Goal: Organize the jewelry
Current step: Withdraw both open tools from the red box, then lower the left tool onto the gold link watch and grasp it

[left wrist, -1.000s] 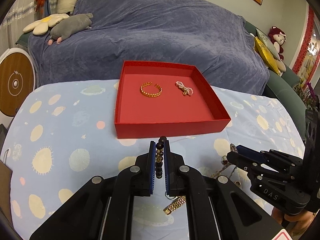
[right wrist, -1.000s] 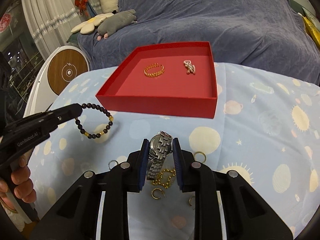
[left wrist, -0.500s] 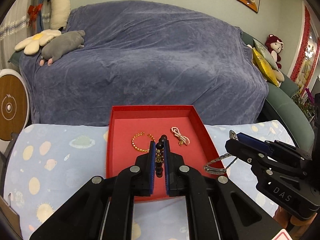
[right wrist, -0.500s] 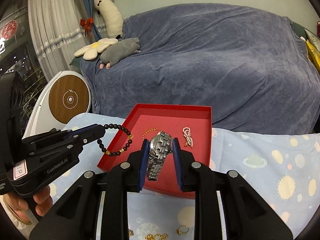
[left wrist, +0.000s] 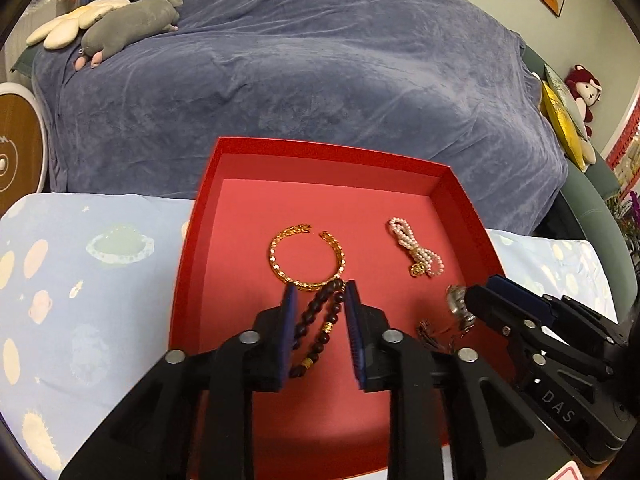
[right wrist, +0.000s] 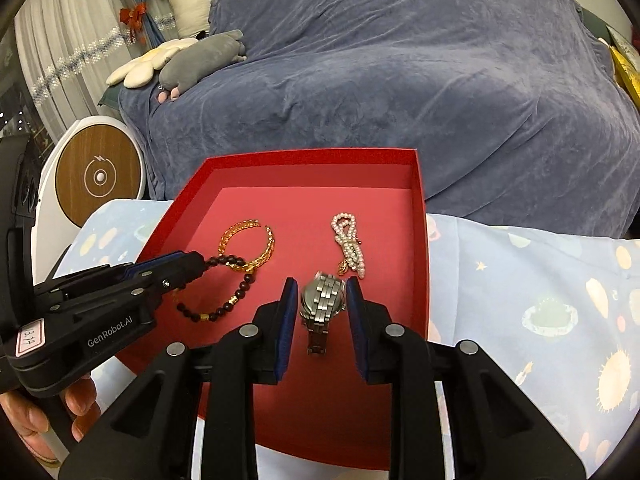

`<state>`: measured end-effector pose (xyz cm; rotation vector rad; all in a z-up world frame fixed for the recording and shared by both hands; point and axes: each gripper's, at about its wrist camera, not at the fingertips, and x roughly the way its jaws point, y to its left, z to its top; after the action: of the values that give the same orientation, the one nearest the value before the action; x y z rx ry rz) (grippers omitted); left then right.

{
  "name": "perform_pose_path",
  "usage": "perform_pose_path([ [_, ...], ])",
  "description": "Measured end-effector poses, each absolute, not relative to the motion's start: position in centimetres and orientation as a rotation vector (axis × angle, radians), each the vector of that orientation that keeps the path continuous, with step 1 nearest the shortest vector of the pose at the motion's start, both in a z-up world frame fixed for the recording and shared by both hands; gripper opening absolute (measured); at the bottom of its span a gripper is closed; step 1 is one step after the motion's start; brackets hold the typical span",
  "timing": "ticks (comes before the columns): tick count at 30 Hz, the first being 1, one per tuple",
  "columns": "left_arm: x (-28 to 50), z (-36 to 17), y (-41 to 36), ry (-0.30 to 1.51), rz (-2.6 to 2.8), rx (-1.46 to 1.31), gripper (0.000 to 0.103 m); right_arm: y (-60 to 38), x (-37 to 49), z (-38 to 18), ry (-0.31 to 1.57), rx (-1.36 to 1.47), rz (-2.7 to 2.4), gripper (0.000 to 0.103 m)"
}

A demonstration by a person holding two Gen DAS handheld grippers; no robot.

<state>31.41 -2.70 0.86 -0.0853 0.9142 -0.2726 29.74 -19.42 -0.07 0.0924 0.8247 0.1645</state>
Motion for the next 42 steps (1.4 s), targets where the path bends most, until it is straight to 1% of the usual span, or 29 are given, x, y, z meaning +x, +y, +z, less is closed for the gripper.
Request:
perform_pose_path([
  [2,30.9,1.2,-2.4,0.892,-0.250,-0.074,0.046,-19.7,28.8,0.7,0.798,0.088,0.158,0.039],
  [4,30.3,1.7,-1.9,0.873,-0.233,-0.070,0.054,-20.2,27.7,1.6,0.782,0.098,0.164,0.042],
  [12,23.1,5.3,0.6,0.841,-0.204,-0.069,0.055,-22.0,18.6,5.4,0.770,0.108,0.173,0.042],
  [16,18.3,6.1,1.2,0.814,-0.181,-0.018,0.062,-22.6,13.8,5.6,0.789,0.113,0.159,0.042],
  [18,15.7,5.9,1.6,0.804,-0.169,-0.003,0.063,-22.7,11.5,5.1,0.801,0.128,0.158,0.042],
  [25,10.2,3.0,2.4,0.871,-0.182,-0.039,0.064,-22.5,6.8,1.9,0.861,0.202,0.161,0.042],
  [30,8.2,0.5,0.7,0.878,-0.244,0.079,0.064,-21.7,5.9,-0.1,0.900,0.152,0.167,0.042],
  [39,8.5,-2.8,-2.6,0.933,-0.347,0.111,0.064,-21.7,6.5,-2.3,0.946,0.128,0.161,0.042],
  [42,9.1,-3.6,-3.2,0.945,-0.338,0.121,0.060,-21.8,6.7,-2.7,0.954,0.123,0.159,0.042],
])
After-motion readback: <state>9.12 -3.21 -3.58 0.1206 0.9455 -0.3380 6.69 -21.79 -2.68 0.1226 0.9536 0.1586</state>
